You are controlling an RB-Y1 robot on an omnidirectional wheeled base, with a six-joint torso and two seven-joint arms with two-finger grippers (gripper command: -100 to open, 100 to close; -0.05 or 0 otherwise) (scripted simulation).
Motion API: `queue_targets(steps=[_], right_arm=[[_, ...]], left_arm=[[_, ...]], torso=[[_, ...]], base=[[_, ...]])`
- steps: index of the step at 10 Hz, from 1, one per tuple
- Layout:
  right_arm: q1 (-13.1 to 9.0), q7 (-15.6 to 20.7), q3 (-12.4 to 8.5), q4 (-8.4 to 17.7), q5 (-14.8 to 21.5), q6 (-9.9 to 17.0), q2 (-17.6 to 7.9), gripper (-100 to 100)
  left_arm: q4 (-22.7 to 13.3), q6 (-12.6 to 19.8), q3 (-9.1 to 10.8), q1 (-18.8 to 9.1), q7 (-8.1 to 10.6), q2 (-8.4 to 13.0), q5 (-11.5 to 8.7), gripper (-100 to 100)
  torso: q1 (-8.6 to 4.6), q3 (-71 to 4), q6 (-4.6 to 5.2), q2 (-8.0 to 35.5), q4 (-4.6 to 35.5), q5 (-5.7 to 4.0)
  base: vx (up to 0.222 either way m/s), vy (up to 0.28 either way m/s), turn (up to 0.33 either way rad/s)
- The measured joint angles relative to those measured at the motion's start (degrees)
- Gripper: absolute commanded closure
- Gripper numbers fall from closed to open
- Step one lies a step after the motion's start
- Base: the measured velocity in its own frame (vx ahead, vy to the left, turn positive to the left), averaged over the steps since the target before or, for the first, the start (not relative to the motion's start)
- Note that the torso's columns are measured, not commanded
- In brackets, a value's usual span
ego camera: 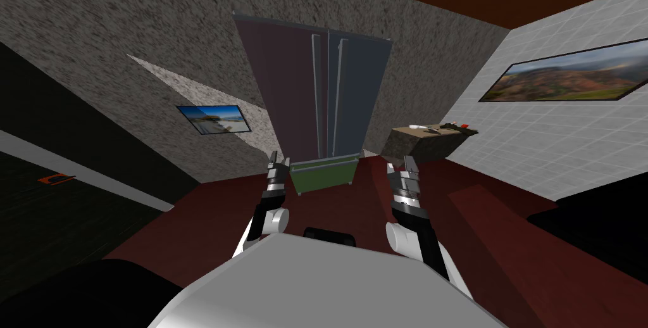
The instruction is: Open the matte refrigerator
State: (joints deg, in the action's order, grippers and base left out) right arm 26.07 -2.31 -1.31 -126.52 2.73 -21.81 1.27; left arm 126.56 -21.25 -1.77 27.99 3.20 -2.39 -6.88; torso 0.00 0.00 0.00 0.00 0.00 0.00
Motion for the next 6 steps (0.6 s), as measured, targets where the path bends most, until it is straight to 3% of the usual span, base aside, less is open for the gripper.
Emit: queue_targets(steps=[2,6], right_arm=[[0.0,0.0,0.0,0.0,0.0,0.0,0.0,0],[0.0,0.0,0.0,0.0,0.0,0.0,0.0,0]], left_arm=[[0.0,0.0,0.00,0.0,0.00,0.0,0.0,0],[0.0,0.0,0.00,0.0,0.00,0.0,0.0,0]], torso=[[0.00,-12.0,0.00,6.0,6.0,0.00],[0.00,-45.4,0.00,22.7,22.7,0.00]], base=[[0.000,0.000,0.000],[0.000,0.000,0.000]])
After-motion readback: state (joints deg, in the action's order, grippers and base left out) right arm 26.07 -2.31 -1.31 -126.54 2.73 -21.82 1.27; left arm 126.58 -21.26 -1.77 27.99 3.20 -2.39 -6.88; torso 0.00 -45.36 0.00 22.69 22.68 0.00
